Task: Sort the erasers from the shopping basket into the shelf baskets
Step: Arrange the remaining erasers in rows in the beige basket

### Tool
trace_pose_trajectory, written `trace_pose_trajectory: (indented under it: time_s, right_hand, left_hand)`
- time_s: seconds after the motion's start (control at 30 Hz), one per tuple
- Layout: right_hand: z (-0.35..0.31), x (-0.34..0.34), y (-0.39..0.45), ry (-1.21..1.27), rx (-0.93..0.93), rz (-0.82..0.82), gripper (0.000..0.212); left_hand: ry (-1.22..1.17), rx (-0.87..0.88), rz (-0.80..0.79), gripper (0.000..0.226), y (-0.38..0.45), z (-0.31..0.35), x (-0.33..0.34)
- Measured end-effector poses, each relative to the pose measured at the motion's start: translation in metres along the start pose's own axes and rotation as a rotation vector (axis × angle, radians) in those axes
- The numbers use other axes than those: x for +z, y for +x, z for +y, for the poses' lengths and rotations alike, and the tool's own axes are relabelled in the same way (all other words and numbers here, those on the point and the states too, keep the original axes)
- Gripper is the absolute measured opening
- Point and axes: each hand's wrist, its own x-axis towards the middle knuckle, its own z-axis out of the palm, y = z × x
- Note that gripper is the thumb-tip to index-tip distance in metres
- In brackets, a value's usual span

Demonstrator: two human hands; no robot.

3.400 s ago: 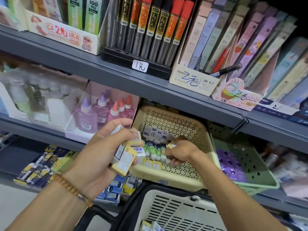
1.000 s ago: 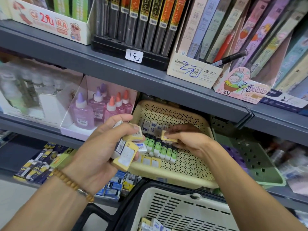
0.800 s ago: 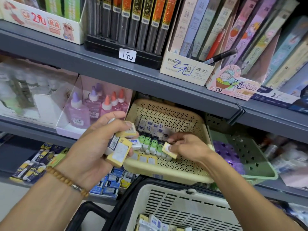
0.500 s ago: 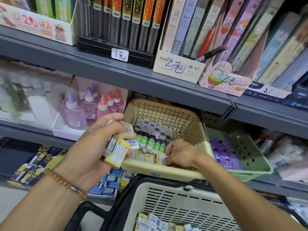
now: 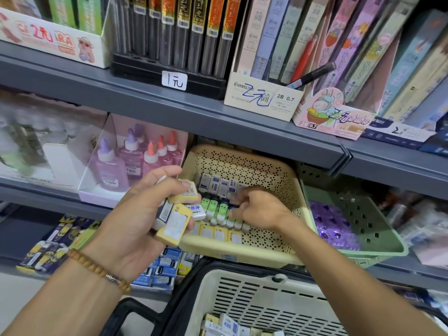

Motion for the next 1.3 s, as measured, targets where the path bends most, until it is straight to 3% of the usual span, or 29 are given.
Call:
trace_pose_trajectory:
  time_s: [0.1, 0.23, 0.33, 0.43, 0.53, 0.7, 0.8, 0.93, 1.0, 1.13, 1.3]
  right_hand:
    - [-0.009, 0.009, 0.007, -0.014, -0.032, -0.027, 0.034]
    - [-0.009, 0.011, 0.009, -0.022, -0.047, 0.046, 0.025]
    - [-0.012, 0.006, -0.005, 0.301, -0.108, 0.109, 0.016]
    - [-0.02, -0.001, -0.028, 0.794, -0.179, -0.058, 0.025]
    - [-0.028, -0.001, -0.044, 0.885, -0.254, -0.229, 0.019]
    - [-0.026, 0.0, -0.042, 0.996, -0.15, -0.266, 0.017]
    - [-0.009, -0.009, -0.036, 1.008, -0.054, -0.214, 0.017]
    - [0.018, -0.021, -0.013, 0.857, 0.078, 0.092, 0.011]
    - [0.024, -0.022, 0.004, 0.772, 0.125, 0.204, 0.02]
    - [0.025, -0.023, 0.037, 0.474, 0.213, 0.233, 0.034]
    - [0.022, -0.019, 0.06, 0.344, 0.193, 0.181, 0.022]
  left_hand:
    - [-0.011, -0.006, -0.012, 0.036, -0.001, 0.001, 0.0]
    - [-0.048, -0.02, -0.03, 0.044, -0.002, 0.001, 0.003]
    - [-0.117, -0.038, -0.057, 0.048, -0.003, 0.001, 0.004]
    - [-0.194, -0.034, -0.076, 0.045, -0.002, -0.001, 0.007]
    - [-0.238, -0.057, -0.084, 0.045, -0.002, -0.005, 0.011]
    - [-0.295, -0.138, -0.029, 0.044, -0.001, -0.011, 0.019]
    - [-0.347, -0.168, 0.009, 0.048, 0.002, -0.008, 0.017]
    - [-0.247, -0.098, 0.035, 0.053, 0.002, -0.004, 0.011]
    - [-0.215, -0.087, 0.029, 0.054, 0.002, -0.003, 0.008]
    - [-0.243, -0.116, 0.012, 0.067, 0.003, 0.001, 0.006]
    - [-0.303, -0.149, -0.055, 0.059, 0.004, 0.005, 0.007]
